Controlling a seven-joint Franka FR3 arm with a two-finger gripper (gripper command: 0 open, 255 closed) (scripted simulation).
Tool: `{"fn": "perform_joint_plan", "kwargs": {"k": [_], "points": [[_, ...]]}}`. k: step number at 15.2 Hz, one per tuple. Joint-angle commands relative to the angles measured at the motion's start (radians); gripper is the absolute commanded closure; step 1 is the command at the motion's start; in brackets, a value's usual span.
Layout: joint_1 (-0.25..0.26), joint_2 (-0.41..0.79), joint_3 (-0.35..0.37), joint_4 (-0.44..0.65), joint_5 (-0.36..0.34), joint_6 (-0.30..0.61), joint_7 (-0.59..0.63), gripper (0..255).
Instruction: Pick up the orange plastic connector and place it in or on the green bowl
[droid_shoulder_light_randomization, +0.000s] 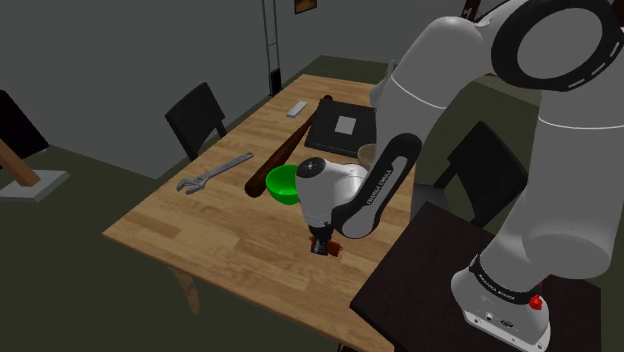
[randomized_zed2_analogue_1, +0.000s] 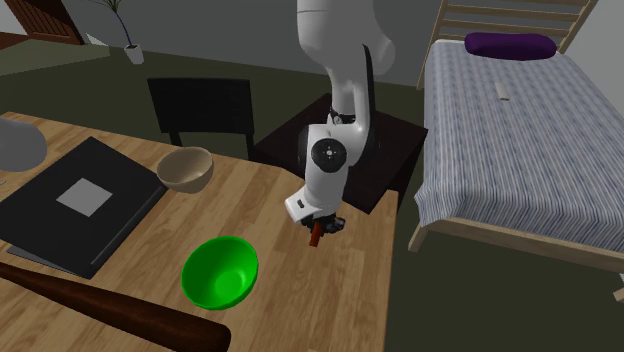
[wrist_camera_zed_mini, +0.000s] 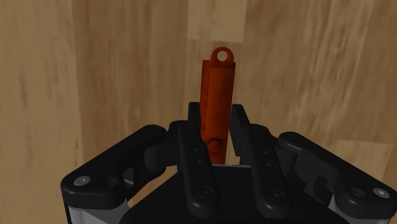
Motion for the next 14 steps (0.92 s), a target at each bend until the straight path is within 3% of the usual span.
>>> {"fn": "perform_joint_plan", "kwargs": {"k": [1, 14], "points": [[-0.009, -0.028, 0.014, -0.005, 0.021, -0.021, -0.016, 255], [-0.049, -0.22, 0.083, -0.024, 0.172, -0.175, -0.133, 255]]}}
